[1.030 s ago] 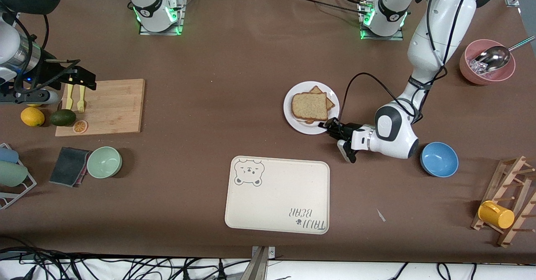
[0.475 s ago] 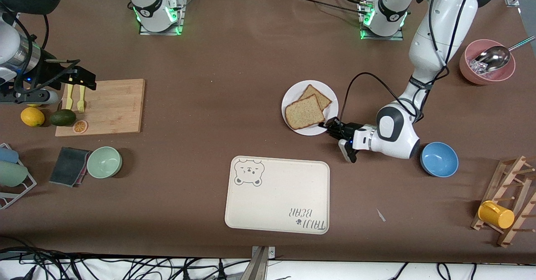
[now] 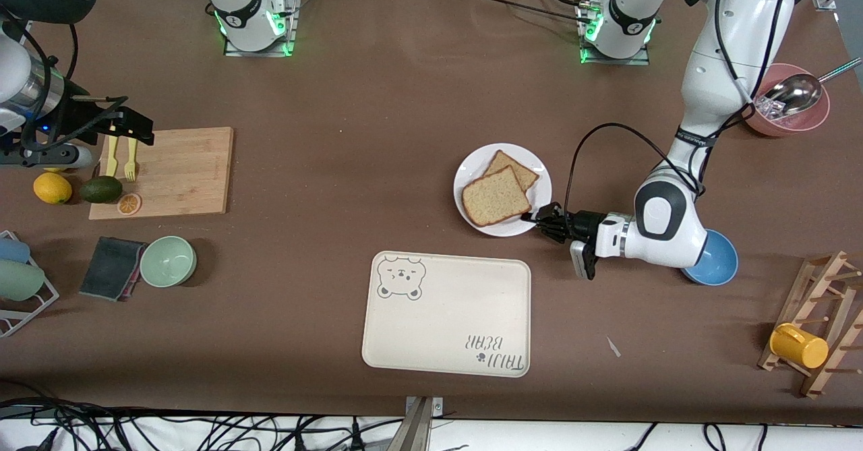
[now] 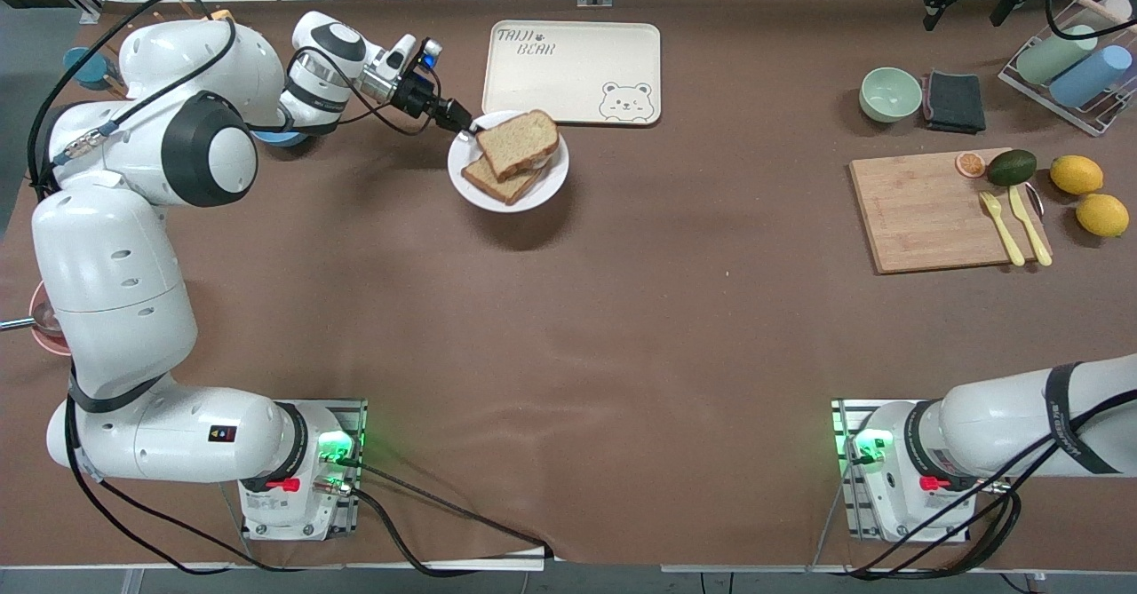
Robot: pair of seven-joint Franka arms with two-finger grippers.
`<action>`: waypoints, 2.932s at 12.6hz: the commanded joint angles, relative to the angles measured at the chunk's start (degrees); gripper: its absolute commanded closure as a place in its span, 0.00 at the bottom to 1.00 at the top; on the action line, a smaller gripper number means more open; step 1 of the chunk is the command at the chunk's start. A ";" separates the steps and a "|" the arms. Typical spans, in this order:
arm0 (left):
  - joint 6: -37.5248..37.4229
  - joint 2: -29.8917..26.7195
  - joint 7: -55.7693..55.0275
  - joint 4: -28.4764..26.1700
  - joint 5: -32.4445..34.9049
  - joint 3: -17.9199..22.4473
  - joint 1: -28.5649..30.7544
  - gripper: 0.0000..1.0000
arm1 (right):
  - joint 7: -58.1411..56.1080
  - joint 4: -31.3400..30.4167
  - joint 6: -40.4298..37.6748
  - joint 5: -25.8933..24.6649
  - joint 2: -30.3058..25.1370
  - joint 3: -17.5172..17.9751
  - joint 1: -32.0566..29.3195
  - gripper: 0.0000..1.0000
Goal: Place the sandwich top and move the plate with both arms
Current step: 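Grasp the white plate rim with the left gripper, then slide the plate with the left gripper onto the bear tray, then open the left gripper and release the plate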
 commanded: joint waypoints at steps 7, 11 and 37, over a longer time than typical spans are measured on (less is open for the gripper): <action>12.36 11.82 -15.89 23.50 -3.88 0.16 -2.73 1.00 | 0.32 1.24 -0.76 0.56 0.47 0.14 -0.52 0.00; 22.83 16.04 -18.90 28.08 -14.92 0.07 -4.84 1.00 | 0.24 1.15 -0.76 0.65 0.47 0.06 -0.52 0.00; 22.94 6.31 -28.46 20.81 12.15 0.86 -5.47 0.00 | -0.73 1.15 -0.59 0.39 1.09 -1.44 -0.52 0.00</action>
